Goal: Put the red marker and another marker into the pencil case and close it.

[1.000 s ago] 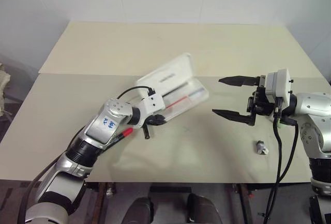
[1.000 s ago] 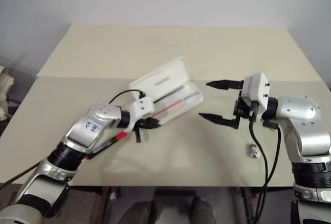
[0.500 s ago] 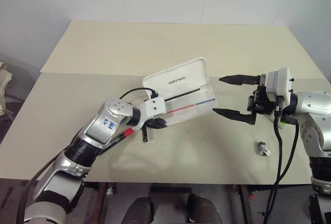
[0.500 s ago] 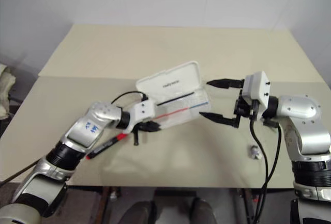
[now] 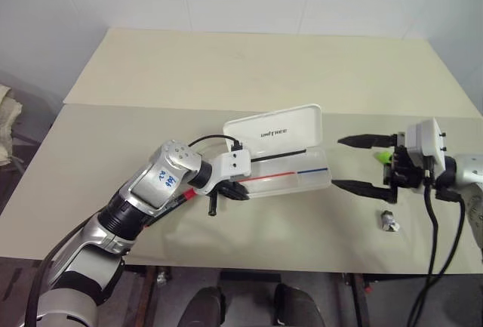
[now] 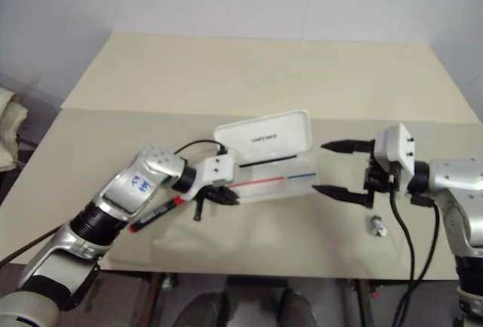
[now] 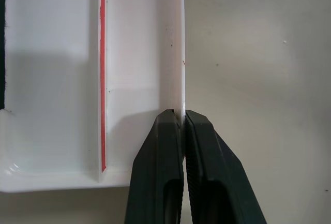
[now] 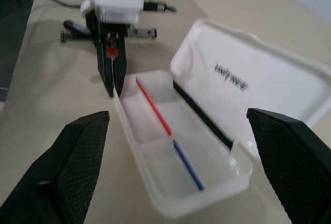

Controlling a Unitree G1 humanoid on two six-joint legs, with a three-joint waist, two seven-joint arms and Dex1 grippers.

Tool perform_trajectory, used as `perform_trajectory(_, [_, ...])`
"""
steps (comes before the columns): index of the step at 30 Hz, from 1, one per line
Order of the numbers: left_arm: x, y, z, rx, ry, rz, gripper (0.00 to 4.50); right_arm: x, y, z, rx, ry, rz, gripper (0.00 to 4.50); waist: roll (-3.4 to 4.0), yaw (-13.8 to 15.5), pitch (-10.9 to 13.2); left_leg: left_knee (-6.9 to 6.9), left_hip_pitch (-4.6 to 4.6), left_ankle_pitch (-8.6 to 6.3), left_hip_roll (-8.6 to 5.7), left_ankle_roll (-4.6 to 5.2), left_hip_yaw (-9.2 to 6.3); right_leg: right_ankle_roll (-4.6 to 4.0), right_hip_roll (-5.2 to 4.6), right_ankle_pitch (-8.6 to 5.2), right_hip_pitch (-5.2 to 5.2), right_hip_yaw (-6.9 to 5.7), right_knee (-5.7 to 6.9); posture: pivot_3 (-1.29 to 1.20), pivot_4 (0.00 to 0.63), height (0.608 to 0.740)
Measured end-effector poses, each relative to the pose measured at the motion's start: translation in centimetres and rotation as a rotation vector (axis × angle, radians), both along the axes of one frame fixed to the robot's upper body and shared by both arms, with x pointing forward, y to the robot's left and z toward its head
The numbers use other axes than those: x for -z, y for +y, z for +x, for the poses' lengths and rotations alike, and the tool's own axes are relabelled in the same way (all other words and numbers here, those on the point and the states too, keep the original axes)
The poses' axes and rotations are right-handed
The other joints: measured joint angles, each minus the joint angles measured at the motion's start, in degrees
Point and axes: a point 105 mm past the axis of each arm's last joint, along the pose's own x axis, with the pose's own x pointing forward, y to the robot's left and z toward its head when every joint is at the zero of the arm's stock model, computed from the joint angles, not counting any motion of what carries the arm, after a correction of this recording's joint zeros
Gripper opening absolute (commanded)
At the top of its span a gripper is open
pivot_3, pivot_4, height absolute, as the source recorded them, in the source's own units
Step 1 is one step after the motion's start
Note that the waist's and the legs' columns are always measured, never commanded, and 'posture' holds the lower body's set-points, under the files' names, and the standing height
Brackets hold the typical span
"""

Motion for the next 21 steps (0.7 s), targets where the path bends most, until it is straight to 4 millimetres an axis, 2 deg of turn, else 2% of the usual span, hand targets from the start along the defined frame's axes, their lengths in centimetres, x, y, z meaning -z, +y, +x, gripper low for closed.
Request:
perform_trajectory(3, [0.1,-0.2,-0.2,0.022,0.009,0.012,0.02,0.1,-0.5,-0.2,0.025,0.006,0.003,4.5,0.0,0.0,0.0,0.08,0.0,0.0,0.01,0.0,0.05,0.0,0.0,0.0,0.02,0.02,0.0,0.0,0.15,0.74])
perform_trajectory(10, [0.3,-0.3,-0.6,0.037,0.024,0.037,0.02,0.4,-0.2,-0.9,0.033,0.002,0.01,4.5,0.0,0.2,0.0,0.13,0.03,0.0,0.03,0.0,0.04,0.0,0.01,0.0,0.08,0.02,0.0,0.0,0.15,0.74])
perform_trajectory(16, [0.6,-0.9,-1.0,0.045,0.056,0.024,1.82,0.2,0.3,-0.9,0.041,-0.022,0.031,4.5,0.0,0.2,0.0,0.13,0.03,0.0,0.03,0.0,0.03,0.01,0.01,0.0,0.08,0.02,0.0,0.0,0.15,0.74])
perform_trajectory(21, [0.7,-1.5,-1.2,0.04,0.079,-0.002,3.62,0.4,0.9,-0.6,0.035,-0.023,0.057,4.5,0.0,-0.1,0.0,0.16,0.07,0.01,0.07,-0.01,0.03,0.01,0.02,0.01,0.1,0.02,0.04,0.0,0.15,0.74])
